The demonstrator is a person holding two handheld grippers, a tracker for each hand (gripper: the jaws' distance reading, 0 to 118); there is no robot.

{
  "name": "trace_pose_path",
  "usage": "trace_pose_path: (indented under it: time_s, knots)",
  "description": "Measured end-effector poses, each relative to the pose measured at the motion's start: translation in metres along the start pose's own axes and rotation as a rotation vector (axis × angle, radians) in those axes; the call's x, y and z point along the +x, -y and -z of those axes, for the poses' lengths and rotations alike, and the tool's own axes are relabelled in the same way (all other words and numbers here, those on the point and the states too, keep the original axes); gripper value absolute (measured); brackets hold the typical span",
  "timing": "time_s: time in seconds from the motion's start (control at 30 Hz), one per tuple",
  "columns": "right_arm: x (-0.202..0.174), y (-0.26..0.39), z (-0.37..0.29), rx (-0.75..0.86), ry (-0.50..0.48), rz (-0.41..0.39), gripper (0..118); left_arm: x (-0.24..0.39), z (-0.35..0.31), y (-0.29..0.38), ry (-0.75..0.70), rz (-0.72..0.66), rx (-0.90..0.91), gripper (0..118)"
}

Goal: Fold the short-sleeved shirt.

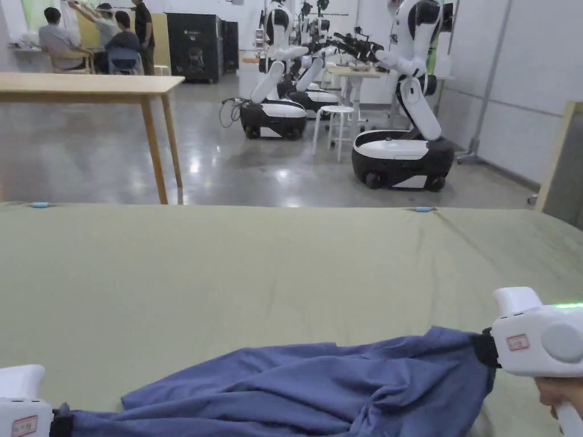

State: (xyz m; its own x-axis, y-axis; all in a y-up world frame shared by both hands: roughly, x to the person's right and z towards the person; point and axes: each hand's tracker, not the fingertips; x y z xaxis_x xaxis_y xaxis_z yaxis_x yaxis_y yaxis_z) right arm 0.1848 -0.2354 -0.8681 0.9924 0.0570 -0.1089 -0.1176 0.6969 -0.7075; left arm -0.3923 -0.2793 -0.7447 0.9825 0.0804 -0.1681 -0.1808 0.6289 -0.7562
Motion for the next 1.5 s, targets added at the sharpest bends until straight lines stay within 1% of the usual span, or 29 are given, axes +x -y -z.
trace_pose_path:
  time_s: [0.07,0.13,0.23,0.3,0.37,0.43,0.5,0.6,0.7,0.87,1.1,1.37,1.43,1.5]
  knots:
    - [0.004,-0.012,-0.033,0.040,-0.016,0.006,5,-0.003,-0.027,-0.010,-0.018,0.019,0.059,3]
    - [0.004,-0.023,-0.069,0.114,-0.048,0.014,5,-0.006,-0.059,-0.022,-0.035,0.033,0.118,3]
    - [-0.002,-0.035,-0.124,0.193,-0.038,0.001,5,-0.011,-0.108,-0.040,-0.062,0.040,0.217,3]
    - [-0.006,-0.041,-0.158,0.263,-0.052,-0.011,5,-0.016,-0.138,-0.052,-0.078,0.031,0.278,3]
    - [-0.008,-0.048,-0.190,0.313,-0.023,-0.013,5,-0.020,-0.169,-0.064,-0.073,0.007,0.333,3]
    - [-0.009,-0.055,-0.220,0.373,-0.021,-0.005,5,-0.020,-0.197,-0.074,-0.086,0.037,0.376,3]
    - [-0.008,-0.062,-0.245,0.396,-0.011,-0.011,5,-0.020,-0.222,-0.084,-0.113,0.041,0.426,3]
    - [-0.005,-0.070,-0.274,0.433,0.034,-0.017,5,-0.026,-0.250,-0.101,-0.114,0.005,0.471,3]
    - [0.003,-0.075,-0.294,0.459,0.043,0.010,5,-0.032,-0.265,-0.119,-0.114,-0.017,0.489,3]
    - [0.014,-0.093,-0.293,0.469,0.061,0.030,5,-0.032,-0.269,-0.144,-0.130,-0.020,0.498,3]
    - [0.007,-0.126,-0.270,0.468,0.092,0.024,5,-0.020,-0.243,-0.183,-0.178,-0.026,0.489,3]
    - [0.001,-0.197,-0.238,0.482,0.136,-0.002,5,-0.005,-0.215,-0.244,-0.234,-0.047,0.500,3]
    - [-0.001,-0.215,-0.232,0.498,0.151,-0.010,5,0.000,-0.209,-0.260,-0.267,-0.030,0.514,3]
    - [-0.002,-0.233,-0.225,0.504,0.160,-0.004,5,0.005,-0.205,-0.274,-0.279,-0.030,0.529,3]
